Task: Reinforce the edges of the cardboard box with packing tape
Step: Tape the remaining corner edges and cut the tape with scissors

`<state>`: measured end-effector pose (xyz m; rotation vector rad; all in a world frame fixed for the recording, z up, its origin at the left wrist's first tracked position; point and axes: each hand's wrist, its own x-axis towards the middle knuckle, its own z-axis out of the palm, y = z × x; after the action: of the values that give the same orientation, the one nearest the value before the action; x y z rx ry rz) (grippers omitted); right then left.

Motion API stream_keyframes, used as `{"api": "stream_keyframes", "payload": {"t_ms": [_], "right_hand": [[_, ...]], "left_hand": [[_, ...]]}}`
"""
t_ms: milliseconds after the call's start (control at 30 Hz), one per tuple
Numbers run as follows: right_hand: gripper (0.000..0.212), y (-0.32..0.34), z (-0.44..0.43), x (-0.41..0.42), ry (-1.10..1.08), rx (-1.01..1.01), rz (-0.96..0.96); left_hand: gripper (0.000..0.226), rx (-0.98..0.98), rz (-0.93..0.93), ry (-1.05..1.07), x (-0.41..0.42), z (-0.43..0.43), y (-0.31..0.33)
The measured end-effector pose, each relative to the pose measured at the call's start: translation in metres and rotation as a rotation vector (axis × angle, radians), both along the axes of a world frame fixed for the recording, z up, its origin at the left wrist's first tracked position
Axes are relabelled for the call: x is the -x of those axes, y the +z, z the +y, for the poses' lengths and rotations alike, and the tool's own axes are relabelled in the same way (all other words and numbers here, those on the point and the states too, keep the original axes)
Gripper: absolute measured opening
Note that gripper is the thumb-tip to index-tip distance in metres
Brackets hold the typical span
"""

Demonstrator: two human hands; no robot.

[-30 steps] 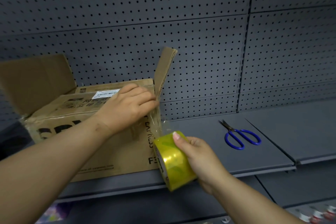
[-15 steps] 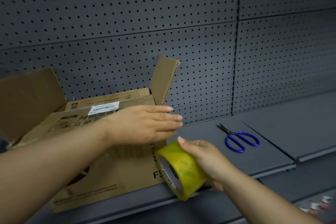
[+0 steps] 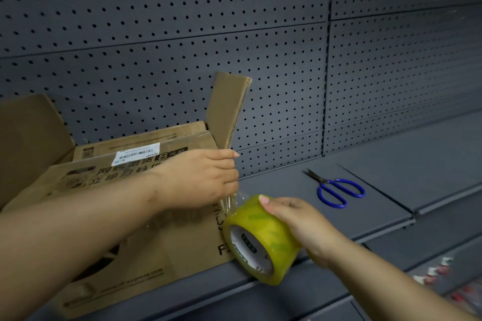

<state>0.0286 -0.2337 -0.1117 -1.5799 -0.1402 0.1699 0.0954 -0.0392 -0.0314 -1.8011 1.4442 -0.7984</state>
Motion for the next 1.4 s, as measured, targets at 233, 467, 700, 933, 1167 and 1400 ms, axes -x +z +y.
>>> {"api": "stream_keyframes", "payload": {"t_ms": [233,467,700,933,1167,1400], "right_hand": [[0.031,-0.005,-0.003,0.001,-0.001,0.102,0.069],[0.037,-0.007,0.009,-0.016,0.023,0.352,0.135],[0.031,-0.001,0.015,-0.024,0.046,0.322,0.187],[0.041,0.005,0.012,-0.023,0.063,0.31,0.234],[0.032,-0.006,-0.01,-0.022,0.3,-0.018,0.394],[0.042,-0.025,-0.017,-0.013,0.271,-0.086,0.28]], "left_hand": [[0.02,-0.016,0.023,0.004,-0.001,0.0,0.0],[0.015,-0.039,-0.011,0.023,0.003,-0.003,0.001],[0.042,0.001,-0.061,0.152,0.011,-0.006,-0.015],[0.038,-0.029,-0.197,0.206,0.018,0.003,-0.03],[0.031,0.059,-0.196,0.136,0.013,0.0,-0.027],[0.054,0.081,-0.13,0.208,0.013,-0.001,-0.038]]}}
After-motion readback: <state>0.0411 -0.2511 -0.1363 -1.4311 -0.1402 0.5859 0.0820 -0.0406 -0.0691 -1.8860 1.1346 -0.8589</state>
